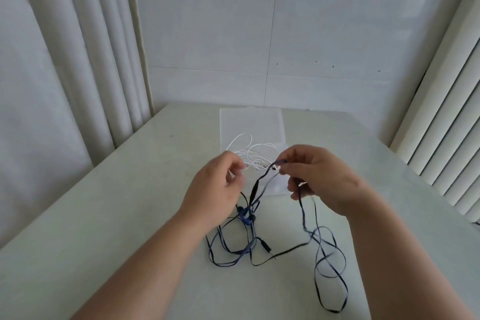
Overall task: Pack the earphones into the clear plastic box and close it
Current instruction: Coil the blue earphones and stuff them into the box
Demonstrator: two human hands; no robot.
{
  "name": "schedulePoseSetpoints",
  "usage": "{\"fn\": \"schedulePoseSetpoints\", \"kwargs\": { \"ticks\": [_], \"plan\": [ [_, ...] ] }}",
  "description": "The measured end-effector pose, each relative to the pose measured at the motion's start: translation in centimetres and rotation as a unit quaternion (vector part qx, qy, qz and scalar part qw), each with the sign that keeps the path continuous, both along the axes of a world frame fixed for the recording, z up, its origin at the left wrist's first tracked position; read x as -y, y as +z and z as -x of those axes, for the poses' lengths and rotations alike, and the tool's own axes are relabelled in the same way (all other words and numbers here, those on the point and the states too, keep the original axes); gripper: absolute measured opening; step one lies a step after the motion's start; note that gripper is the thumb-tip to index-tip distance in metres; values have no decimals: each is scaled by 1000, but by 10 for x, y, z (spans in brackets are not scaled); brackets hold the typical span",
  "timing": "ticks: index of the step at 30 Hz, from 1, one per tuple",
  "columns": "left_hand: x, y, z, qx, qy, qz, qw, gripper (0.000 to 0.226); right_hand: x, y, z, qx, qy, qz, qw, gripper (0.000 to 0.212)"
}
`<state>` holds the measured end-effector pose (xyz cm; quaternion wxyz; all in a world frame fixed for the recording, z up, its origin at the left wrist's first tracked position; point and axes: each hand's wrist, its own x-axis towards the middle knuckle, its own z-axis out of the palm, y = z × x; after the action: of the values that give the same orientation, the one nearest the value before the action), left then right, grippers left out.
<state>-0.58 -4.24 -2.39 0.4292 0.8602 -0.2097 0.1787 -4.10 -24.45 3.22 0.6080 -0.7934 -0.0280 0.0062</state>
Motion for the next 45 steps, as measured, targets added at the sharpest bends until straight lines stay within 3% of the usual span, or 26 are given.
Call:
{"fn": "schedulePoseSetpoints", "kwargs": {
  "ticks": [3, 6, 10, 12, 14, 17, 20, 24, 29, 33, 35, 38, 43, 45],
  "plan": [
    [3, 8, 4, -34, -45, 99, 993, 26, -5, 2, 1, 50, 0, -5, 999, 17],
    [5, 14, 9, -136, -138, 169, 966, 31, -12, -1, -1, 85, -30, -7, 996, 16],
    [12, 11, 11, -138, -119, 15, 983, 8, -15, -3, -3, 103, -45, -42, 993, 10],
    [14, 11, 10, -117, -90, 21, 989, 9, -12, -3, -4, 97, -49, -48, 993, 8],
    [11, 11, 7, -123, -88, 114, 982, 12, -7, -2, -5, 78, -60, -44, 994, 8],
    [6, 17, 6, -161, -94, 297, 937, 17, 2, 0, -5, 38, -64, -37, 997, 10],
    [3, 22, 7, -188, -63, 360, 911, 19, 11, 2, -2, -6, -39, -72, 997, 19],
    [2, 21, 5, -186, -69, 349, 916, 19, 14, 2, -3, -25, -59, -87, 994, 25],
    [0, 23, 13, -192, -200, 326, 904, 15, 4, -4, -10, 6, -113, -6, 994, 13],
    [-13, 24, 15, -185, -346, 190, 900, 32, -2, -8, -14, 54, -121, 27, 991, 8],
    [-10, 21, 11, -171, -274, 152, 934, 35, -5, -8, -12, 64, -110, 18, 992, 9],
    [5, 12, 5, -120, -86, 97, 984, 16, -11, -7, -9, 65, -85, 25, 994, 11],
    [16, 9, 5, -105, -89, -25, 990, 6, -25, -5, -4, 67, -21, 31, 997, 10],
    [15, 10, 6, -97, -81, 1, 992, 18, -22, -3, -3, 70, -39, 30, 996, 11]
  ]
}}
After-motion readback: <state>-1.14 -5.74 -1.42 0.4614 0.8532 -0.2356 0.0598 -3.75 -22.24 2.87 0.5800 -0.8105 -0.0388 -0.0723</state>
